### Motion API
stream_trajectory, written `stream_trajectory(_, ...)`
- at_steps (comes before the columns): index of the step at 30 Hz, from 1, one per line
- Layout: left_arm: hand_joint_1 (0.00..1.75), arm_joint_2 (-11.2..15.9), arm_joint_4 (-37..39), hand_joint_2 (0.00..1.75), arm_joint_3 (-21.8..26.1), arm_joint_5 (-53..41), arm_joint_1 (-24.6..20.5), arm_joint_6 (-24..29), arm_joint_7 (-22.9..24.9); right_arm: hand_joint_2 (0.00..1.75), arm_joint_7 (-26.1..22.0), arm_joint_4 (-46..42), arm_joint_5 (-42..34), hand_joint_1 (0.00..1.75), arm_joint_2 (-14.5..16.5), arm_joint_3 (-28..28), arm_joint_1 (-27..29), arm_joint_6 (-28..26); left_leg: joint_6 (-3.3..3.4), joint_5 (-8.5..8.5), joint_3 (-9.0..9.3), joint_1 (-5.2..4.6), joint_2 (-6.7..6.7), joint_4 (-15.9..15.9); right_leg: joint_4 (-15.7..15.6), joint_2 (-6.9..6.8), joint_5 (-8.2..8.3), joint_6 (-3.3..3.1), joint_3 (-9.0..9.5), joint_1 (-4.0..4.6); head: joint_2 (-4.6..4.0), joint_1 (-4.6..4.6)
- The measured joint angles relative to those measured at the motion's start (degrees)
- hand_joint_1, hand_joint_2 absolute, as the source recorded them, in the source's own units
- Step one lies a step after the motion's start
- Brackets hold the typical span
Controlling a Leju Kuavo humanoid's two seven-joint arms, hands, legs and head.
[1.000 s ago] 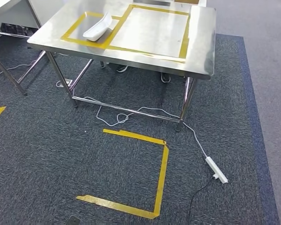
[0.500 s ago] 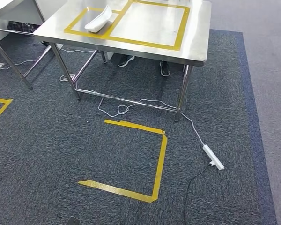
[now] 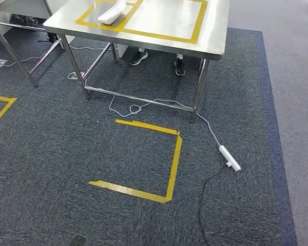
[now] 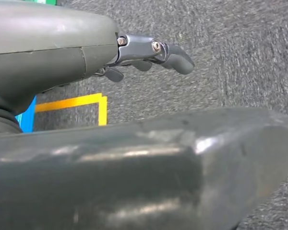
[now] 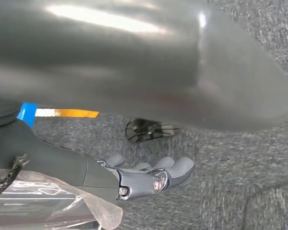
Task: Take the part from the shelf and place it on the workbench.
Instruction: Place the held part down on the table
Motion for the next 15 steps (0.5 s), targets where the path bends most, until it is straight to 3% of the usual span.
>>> stream_trajectory(1,0.00,-0.05,-0.01,0.00,0.08,0.00,-0.04,0.03,-0.01,0.00,-0.02,-0.03,0.00,0.00,0.00,-0.01,-0.05,0.00,-0.26,0.66,-0.19,-0.01,0.00,0.03,-3.40,0.05,-1.14,-0.32,2.04,0.13,0.00,0.01)
stream_trajectory(2,0.00,-0.08,-0.01,0.00,0.17,0.02,-0.05,0.05,-0.01,0.00,-0.04,-0.06,-0.01,0.00,0.00,-0.01,-0.06,0.01,-0.59,1.27,-0.39,0.00,0.00,0.01,-5.33,0.08,-1.77,-0.71,2.86,0.25,0.00,0.02)
stream_trajectory(4,0.00,-0.09,-0.01,0.00,0.43,0.24,0.01,0.06,0.11,0.00,-0.04,-0.05,-0.02,0.00,0.02,-0.03,0.08,0.02,-1.27,1.18,-0.95,0.18,-0.06,0.25,-5.35,-0.02,-1.24,-1.69,1.93,0.15,0.00,0.03)
stream_trajectory(6,0.00,-0.10,-0.01,0.00,0.67,0.51,0.22,0.07,0.44,0.00,-0.02,-0.05,-0.04,0.00,0.03,-0.12,0.22,-0.01,-1.90,-3.27,-2.02,0.36,-0.27,3.58,-5.33,-0.21,-0.03,-2.57,0.66,-0.07,0.00,-0.10)
stream_trajectory(8,0.00,-0.11,-0.01,0.00,0.83,0.68,0.32,0.16,0.71,0.00,-0.02,-0.06,-0.04,0.00,0.02,-0.22,0.24,-0.02,-2.42,-9.12,-3.49,0.57,-0.38,10.93,-5.18,-0.36,1.20,-2.82,-0.78,-0.06,0.00,-0.23)
stream_trajectory(9,0.00,-0.11,-0.01,0.00,0.89,0.76,0.31,0.28,0.77,0.00,-0.02,-0.05,-0.04,0.00,0.02,-0.25,0.24,-0.01,-2.63,-10.26,-3.92,0.67,-0.38,14.48,-5.01,-0.43,1.74,-2.76,-1.57,-0.06,0.00,-0.24)
stream_trajectory(10,0.00,-0.11,-0.01,0.00,0.96,0.82,0.29,0.42,0.81,0.00,-0.02,-0.05,-0.04,0.00,0.02,-0.25,0.23,0.00,-2.78,-10.01,-3.75,0.77,-0.38,16.74,-4.72,-0.50,2.18,-2.63,-2.40,-0.08,0.00,-0.23)
stream_trajectory(11,0.00,-0.11,-0.01,0.00,1.03,0.87,0.27,0.55,0.78,0.00,-0.02,-0.04,-0.04,0.00,0.02,-0.26,0.23,0.03,-2.85,-8.77,-2.70,0.86,-0.38,16.93,-4.31,-0.54,2.51,-2.47,-3.24,-0.11,0.00,-0.24)
stream_trajectory(12,0.00,-0.11,-0.01,0.00,1.10,0.90,0.25,0.64,0.67,0.00,-0.02,-0.04,-0.04,0.00,0.02,-0.27,0.23,0.08,-2.86,-7.30,-0.52,0.95,-0.38,14.68,-3.81,-0.54,2.72,-2.30,-4.03,-0.17,0.00,-0.24)
stream_trajectory(13,0.00,-0.11,-0.01,0.00,1.16,0.92,0.20,0.66,0.53,0.00,0.01,-0.05,-0.07,0.00,0.02,-0.28,0.23,0.13,-2.82,-6.43,2.50,1.05,-0.41,10.68,-3.23,-0.54,2.84,-2.14,-4.56,-0.21,0.00,-0.25)
stream_trajectory(15,0.00,-0.10,0.01,0.00,1.22,0.97,-0.04,0.60,0.22,0.00,0.20,-0.06,-0.55,0.00,0.02,-0.31,0.21,0.11,-2.39,-6.77,7.72,1.04,-0.55,2.61,-2.03,-0.55,2.98,-1.65,-5.65,-0.08,0.00,-0.22)
